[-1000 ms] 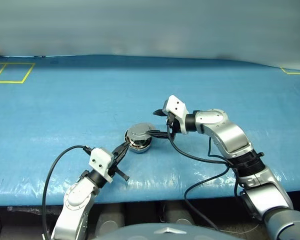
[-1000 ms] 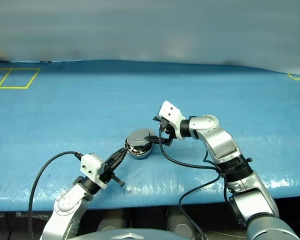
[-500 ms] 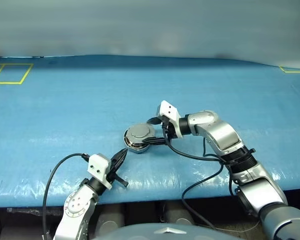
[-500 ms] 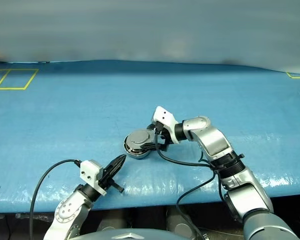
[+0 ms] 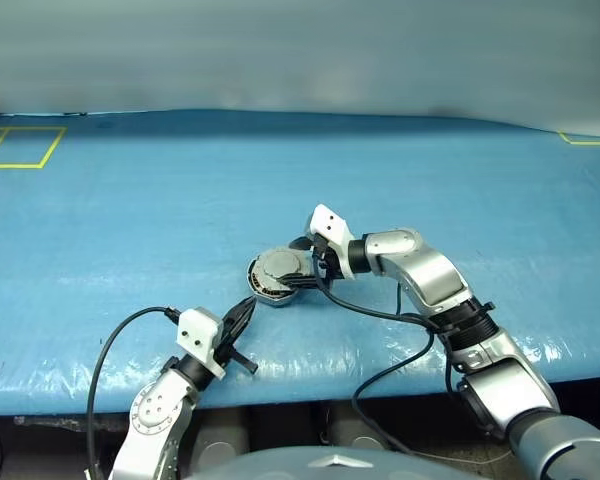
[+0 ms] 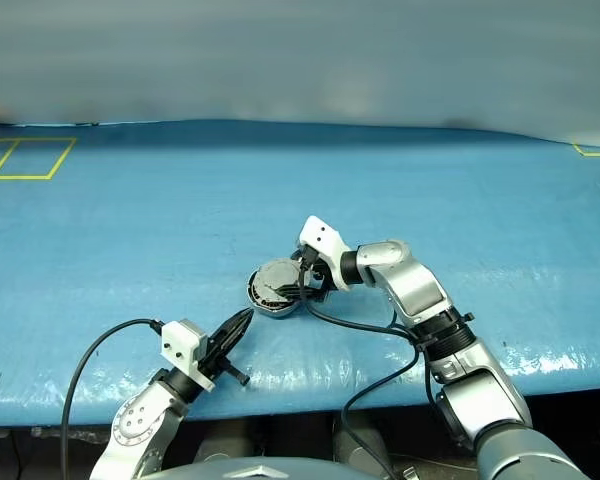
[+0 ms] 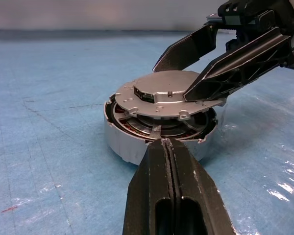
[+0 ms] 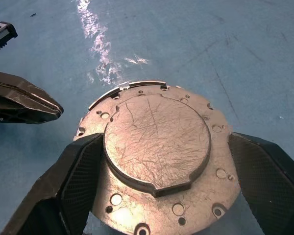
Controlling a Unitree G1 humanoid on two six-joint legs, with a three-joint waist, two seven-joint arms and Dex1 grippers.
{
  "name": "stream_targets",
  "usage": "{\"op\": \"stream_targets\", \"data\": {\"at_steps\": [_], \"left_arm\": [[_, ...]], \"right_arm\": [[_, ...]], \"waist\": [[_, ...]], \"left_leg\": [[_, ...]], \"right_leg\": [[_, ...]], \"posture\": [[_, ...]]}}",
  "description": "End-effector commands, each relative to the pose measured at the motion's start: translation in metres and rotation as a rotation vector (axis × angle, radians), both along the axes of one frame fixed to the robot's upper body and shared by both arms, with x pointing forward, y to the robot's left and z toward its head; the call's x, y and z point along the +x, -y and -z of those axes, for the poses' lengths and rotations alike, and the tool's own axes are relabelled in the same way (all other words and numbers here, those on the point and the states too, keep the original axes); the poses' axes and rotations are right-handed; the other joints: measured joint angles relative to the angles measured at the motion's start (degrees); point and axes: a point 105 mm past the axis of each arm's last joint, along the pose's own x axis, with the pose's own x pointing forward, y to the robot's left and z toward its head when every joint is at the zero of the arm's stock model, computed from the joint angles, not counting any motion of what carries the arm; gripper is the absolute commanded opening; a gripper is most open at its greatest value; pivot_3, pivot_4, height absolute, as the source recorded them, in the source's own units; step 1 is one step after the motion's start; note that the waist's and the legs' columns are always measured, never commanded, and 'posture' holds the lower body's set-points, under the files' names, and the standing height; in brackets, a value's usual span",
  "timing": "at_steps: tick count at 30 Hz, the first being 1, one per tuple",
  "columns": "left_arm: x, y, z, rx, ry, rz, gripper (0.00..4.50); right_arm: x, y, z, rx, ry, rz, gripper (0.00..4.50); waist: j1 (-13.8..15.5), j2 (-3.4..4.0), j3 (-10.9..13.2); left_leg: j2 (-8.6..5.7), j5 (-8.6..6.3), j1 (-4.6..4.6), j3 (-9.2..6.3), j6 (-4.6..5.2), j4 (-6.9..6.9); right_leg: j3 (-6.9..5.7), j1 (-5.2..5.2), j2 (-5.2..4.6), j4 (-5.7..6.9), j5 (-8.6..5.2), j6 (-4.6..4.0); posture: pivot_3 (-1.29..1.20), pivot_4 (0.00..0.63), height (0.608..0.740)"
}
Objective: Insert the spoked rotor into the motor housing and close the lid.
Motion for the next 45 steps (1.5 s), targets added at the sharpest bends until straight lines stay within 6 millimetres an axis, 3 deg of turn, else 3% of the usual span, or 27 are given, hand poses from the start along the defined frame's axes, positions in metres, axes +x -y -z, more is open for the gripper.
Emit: {"op": "stream_targets", "data": {"at_steps": [1,2,20,32,45], "left_arm": [[0.001,0.004,-0.006,-0.025,0.029,0.011,0.0],[0.001,0.004,-0.006,-0.025,0.029,0.012,0.0],[0.002,0.004,-0.004,-0.034,0.019,-0.008,0.0],[0.003,-0.007,0.001,0.007,0.034,-0.092,0.0],[0.002,-0.006,0.003,-0.004,0.014,-0.089,0.0]], "right_arm": [[-0.002,-0.001,-0.009,0.026,0.031,-0.005,3.24],[-0.003,-0.001,-0.008,0.028,0.027,-0.005,3.07],[-0.014,-0.012,-0.021,0.025,0.126,0.154,3.07],[-0.02,-0.021,-0.003,-0.016,0.088,0.292,3.07],[-0.025,-0.03,-0.005,0.031,0.027,0.432,3.07]], "waist": [[0.0,0.0,0.0],[0.0,0.0,0.0],[-0.14,0.02,0.03],[-0.3,0.01,0.03],[-1.51,0.01,0.02]], "left_leg": [[0.0,0.0,0.0,0.0,0.0,0.0],[0.0,0.0,0.0,0.0,0.0,0.0],[0.02,0.0,-0.04,0.01,0.0,-0.11],[0.03,-0.01,-0.03,0.05,0.0,-0.27],[0.11,-0.01,-0.01,0.09,0.0,-0.36]], "right_leg": [[0.0,0.0,0.0,0.0,0.0,0.0],[0.0,0.0,0.0,0.0,0.0,0.0],[0.11,-0.1,-0.02,-0.04,-0.02,0.02],[0.22,-0.15,-0.03,-0.1,-0.03,0.01],[0.28,-0.19,-0.04,-0.1,-0.04,0.02]], "posture": [[0.0,0.15,0.74],[0.0,0.15,0.74],[0.0,0.15,0.74],[0.0,0.15,0.74],[0.0,0.15,0.74]]}}
